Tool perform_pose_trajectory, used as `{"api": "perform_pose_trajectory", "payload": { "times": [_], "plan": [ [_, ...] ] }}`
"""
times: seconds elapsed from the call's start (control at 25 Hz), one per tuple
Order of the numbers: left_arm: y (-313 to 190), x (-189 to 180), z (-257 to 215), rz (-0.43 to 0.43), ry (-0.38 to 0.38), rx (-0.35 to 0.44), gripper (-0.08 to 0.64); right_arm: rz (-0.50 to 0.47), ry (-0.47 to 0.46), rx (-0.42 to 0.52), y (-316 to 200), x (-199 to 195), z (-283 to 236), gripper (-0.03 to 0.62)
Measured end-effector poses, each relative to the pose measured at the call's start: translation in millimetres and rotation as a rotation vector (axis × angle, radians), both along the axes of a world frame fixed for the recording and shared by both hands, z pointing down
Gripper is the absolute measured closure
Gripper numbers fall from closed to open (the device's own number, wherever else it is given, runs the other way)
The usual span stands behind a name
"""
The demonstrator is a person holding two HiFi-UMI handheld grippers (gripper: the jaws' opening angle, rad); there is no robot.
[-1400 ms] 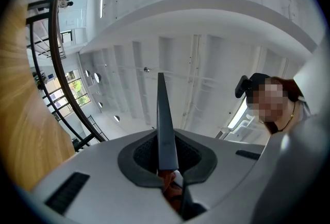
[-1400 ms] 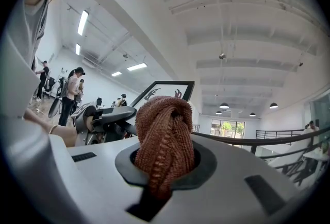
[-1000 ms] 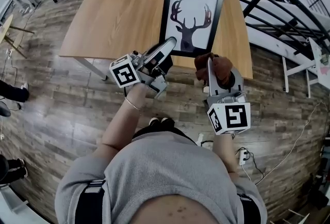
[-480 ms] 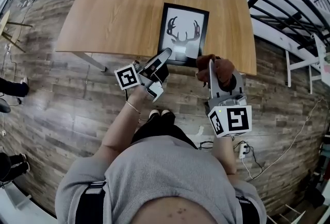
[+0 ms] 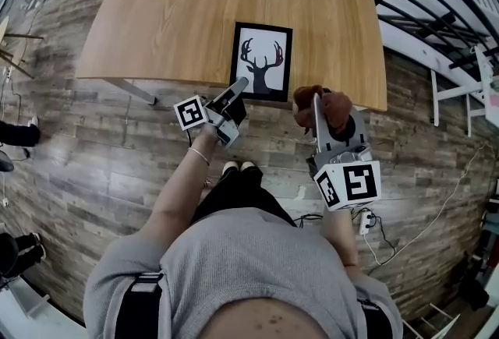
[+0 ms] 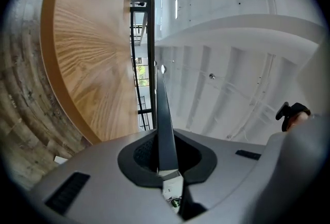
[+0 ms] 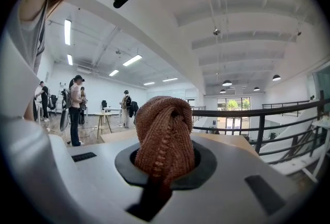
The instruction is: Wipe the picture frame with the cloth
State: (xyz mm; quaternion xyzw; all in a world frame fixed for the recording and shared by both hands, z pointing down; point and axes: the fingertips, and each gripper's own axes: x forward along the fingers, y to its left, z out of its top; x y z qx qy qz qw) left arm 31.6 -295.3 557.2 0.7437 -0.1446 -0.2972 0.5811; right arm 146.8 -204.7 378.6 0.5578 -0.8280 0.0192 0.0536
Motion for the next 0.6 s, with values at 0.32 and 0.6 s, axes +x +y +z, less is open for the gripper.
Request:
{"api": "perform_pose_trajectory", "payload": {
  "times": [0.32,0.6],
  "plan": [
    [-11.8,1.1,51.1,-0.007,-0.013,-0.113,0.528,-0.007,-0.133,-0.041,-9.7,8.1,6.1,0.546],
    [-17.3,3.2,74.4,0.036,-0.032,-0.164,0.528,0.007,-0.108,-0.058,-14.8,9.2,14.9,0.546]
  ]
}}
